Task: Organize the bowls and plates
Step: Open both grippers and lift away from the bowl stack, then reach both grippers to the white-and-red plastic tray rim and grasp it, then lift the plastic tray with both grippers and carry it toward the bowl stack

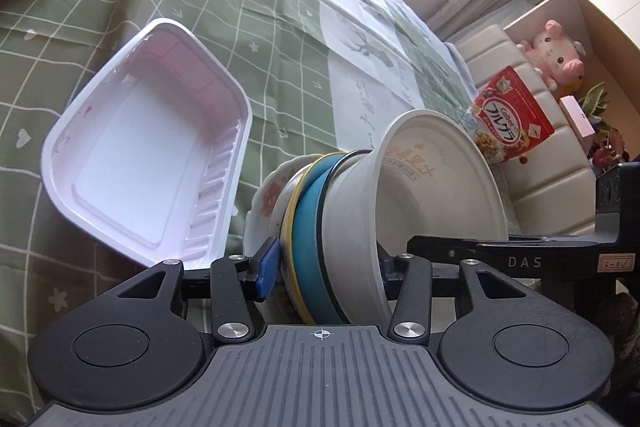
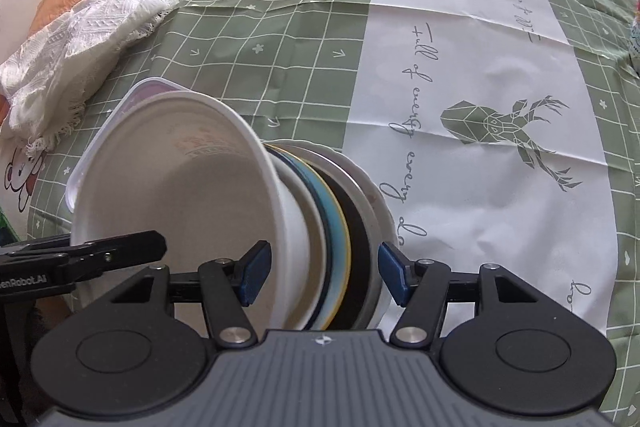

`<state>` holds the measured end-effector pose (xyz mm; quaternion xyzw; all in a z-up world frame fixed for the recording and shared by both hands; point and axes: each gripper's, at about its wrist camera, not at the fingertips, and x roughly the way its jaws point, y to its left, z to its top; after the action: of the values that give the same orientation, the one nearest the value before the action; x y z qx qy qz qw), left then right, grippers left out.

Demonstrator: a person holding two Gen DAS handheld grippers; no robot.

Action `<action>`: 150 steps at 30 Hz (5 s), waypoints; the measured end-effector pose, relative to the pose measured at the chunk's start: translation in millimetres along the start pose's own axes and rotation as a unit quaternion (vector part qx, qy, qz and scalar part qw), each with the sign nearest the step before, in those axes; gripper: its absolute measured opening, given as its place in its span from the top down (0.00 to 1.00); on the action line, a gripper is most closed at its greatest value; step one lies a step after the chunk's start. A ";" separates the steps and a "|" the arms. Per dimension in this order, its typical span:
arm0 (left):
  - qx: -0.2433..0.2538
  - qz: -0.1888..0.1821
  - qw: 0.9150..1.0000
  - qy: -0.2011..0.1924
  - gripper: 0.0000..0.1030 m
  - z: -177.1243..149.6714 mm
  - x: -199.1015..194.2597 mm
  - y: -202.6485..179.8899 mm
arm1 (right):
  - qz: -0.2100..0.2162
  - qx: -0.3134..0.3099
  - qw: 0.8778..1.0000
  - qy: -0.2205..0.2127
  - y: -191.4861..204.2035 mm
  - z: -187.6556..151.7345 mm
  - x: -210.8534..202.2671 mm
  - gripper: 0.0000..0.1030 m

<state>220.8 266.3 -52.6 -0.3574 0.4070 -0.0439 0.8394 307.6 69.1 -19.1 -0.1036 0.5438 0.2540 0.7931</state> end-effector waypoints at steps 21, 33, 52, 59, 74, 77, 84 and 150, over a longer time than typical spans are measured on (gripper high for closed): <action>0.000 0.056 0.998 -0.001 0.55 -8.9 -1.9 -28.1 | 0.032 0.050 0.979 -0.195 3.0 -57.0 -35.1 0.34; 0.004 0.085 0.996 -0.013 0.68 -0.6 -20.2 -54.0 | -0.023 0.094 0.968 -0.231 -12.8 -75.3 -48.0 0.30; -0.023 0.065 0.997 -0.020 0.78 26.3 -18.8 -37.2 | -0.022 0.143 0.964 -0.221 -31.4 -52.1 -31.8 0.30; -0.028 0.060 0.998 -0.020 0.78 26.3 -16.4 -32.5 | -0.022 0.140 0.966 -0.215 -32.2 -57.6 -28.7 0.29; -0.005 0.088 0.989 -0.116 0.77 42.7 -87.6 -4.7 | -0.027 0.106 0.957 -0.270 4.2 -47.5 -76.6 0.25; 0.003 0.160 0.980 -0.120 0.77 55.8 -90.6 8.7 | 0.003 0.057 0.964 -0.258 36.9 -24.3 -82.5 0.24; 0.009 0.196 0.978 -0.069 0.77 65.4 -57.0 38.2 | 0.071 -0.017 0.980 -0.185 110.3 12.8 -62.9 0.24; -0.116 0.081 0.988 -0.060 0.82 41.4 -70.9 146.5 | 0.056 -0.071 0.986 -0.144 203.7 1.9 73.5 0.73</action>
<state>171.4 424.0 -82.4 -0.4198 0.3855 0.0932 0.8164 224.7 264.3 -62.8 -0.0913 0.4098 0.3478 0.8383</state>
